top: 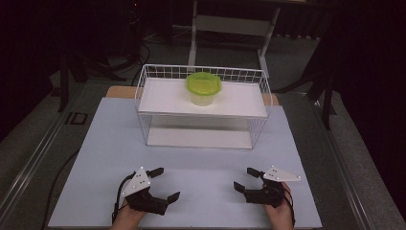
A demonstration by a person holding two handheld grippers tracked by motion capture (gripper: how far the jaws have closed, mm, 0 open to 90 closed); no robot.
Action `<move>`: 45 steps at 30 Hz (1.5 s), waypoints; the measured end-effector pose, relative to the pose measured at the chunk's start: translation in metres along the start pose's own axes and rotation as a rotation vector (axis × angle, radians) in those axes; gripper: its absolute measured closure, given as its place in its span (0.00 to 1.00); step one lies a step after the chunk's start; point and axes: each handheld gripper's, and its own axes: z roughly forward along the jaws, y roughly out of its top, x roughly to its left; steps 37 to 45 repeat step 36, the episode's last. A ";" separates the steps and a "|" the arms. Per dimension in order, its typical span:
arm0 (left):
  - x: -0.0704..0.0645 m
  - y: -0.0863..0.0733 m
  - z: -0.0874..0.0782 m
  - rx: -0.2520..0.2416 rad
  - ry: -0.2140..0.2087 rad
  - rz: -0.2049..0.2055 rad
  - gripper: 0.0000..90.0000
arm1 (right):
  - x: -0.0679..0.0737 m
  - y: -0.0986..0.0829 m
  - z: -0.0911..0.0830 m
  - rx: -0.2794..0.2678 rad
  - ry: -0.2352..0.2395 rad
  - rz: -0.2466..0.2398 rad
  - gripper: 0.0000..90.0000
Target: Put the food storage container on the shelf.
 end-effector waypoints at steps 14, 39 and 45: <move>0.009 -0.001 -0.006 -0.009 0.070 0.017 0.02 | -0.010 -0.005 0.005 0.004 -0.011 -0.013 0.19; 0.014 -0.001 -0.013 -0.041 0.157 0.005 0.02 | -0.013 -0.004 0.003 0.004 -0.033 -0.013 0.19; 0.014 -0.001 -0.013 -0.041 0.157 0.005 0.02 | -0.013 -0.004 0.003 0.004 -0.033 -0.013 0.19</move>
